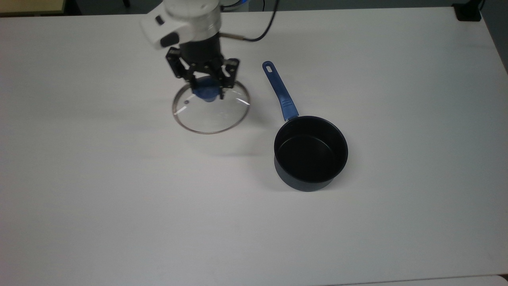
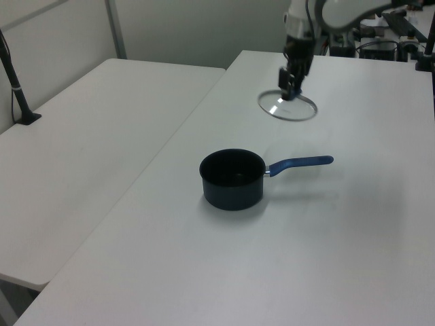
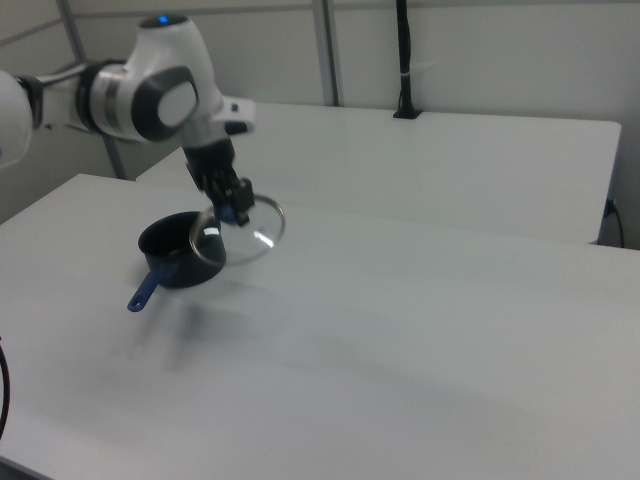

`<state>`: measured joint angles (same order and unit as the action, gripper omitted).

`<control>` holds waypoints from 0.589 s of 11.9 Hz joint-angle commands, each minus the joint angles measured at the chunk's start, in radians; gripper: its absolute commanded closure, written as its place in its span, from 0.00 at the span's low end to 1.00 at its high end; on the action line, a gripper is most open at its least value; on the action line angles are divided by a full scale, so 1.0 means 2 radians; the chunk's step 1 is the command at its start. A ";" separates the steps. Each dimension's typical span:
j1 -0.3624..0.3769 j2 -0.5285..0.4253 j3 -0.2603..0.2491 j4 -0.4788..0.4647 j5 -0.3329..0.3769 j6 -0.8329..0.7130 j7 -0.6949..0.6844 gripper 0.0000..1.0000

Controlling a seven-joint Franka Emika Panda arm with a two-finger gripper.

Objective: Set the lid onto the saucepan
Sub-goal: 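Lift the glass lid and carry it over the saucepan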

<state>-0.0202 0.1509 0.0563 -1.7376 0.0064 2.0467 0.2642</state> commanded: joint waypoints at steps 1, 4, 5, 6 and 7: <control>0.026 0.087 0.044 0.128 0.001 -0.028 0.134 0.53; 0.090 0.162 0.053 0.193 -0.039 -0.022 0.221 0.53; 0.103 0.173 0.053 0.198 -0.053 -0.022 0.235 0.53; 0.110 0.182 0.054 0.198 -0.054 -0.016 0.241 0.53; 0.115 0.187 0.054 0.198 -0.054 -0.007 0.248 0.53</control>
<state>0.1873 0.4899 0.1691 -1.3926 -0.0857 2.0306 0.7195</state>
